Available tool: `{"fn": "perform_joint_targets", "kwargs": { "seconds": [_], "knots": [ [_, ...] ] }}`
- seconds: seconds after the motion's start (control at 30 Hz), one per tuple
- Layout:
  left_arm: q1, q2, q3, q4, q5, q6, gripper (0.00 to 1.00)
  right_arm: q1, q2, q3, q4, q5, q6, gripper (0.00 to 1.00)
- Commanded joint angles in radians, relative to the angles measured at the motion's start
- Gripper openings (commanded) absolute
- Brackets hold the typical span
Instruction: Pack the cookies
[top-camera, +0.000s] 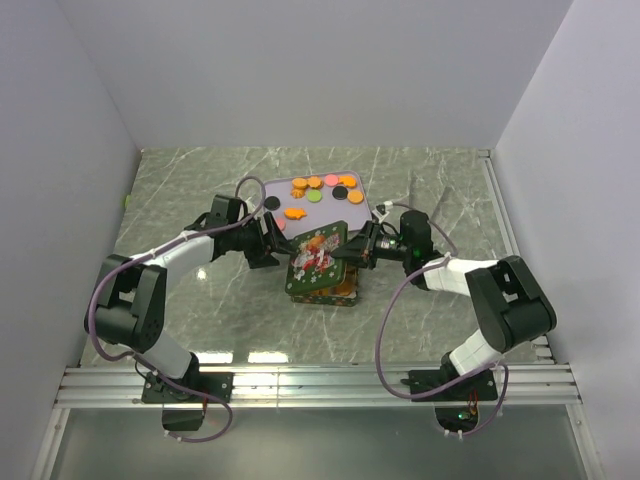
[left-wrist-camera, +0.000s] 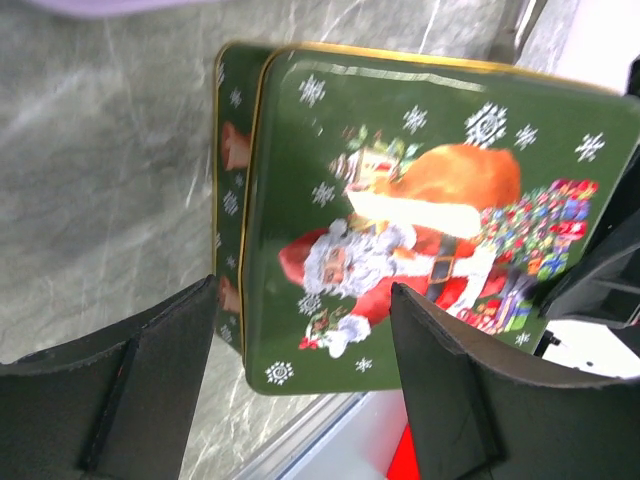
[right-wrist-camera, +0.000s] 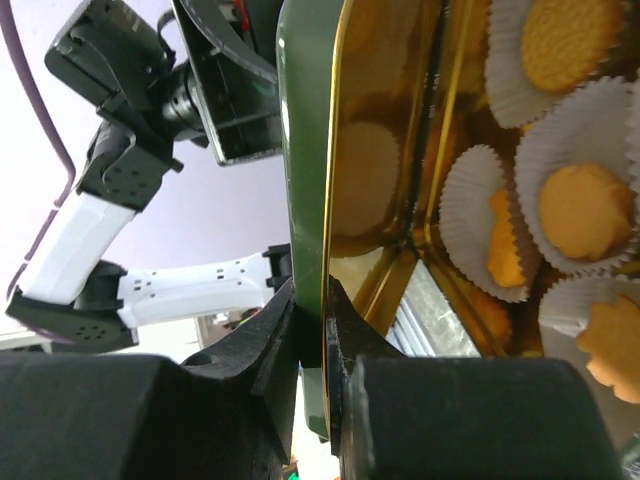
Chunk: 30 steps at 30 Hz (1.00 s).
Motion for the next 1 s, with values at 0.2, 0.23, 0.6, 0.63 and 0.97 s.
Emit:
{"fn": "perform_joint_targets", "kwargs": {
  "seconds": [0.2, 0.23, 0.6, 0.63, 0.97],
  "knots": [
    [-0.028, -0.001, 0.019, 0.033, 0.038, 0.010, 0.75, -0.008, -0.080, 0.015, -0.193, 0.079, -0.148, 0.00],
    [-0.037, 0.007, 0.020, 0.036, 0.040, 0.007, 0.75, -0.008, -0.082, 0.015, -0.207, 0.082, -0.165, 0.00],
    [-0.100, 0.077, 0.026, 0.049, 0.003, -0.007, 0.72, -0.026, -0.038, -0.016, -0.256, 0.099, -0.199, 0.00],
    [-0.100, 0.080, 0.026, 0.046, -0.005, -0.001, 0.72, -0.038, -0.030, -0.026, -0.244, 0.087, -0.186, 0.00],
    [-0.100, 0.089, 0.052, 0.013, -0.052, 0.001, 0.71, -0.117, 0.071, -0.097, 0.023, -0.093, -0.067, 0.00]
  ]
}}
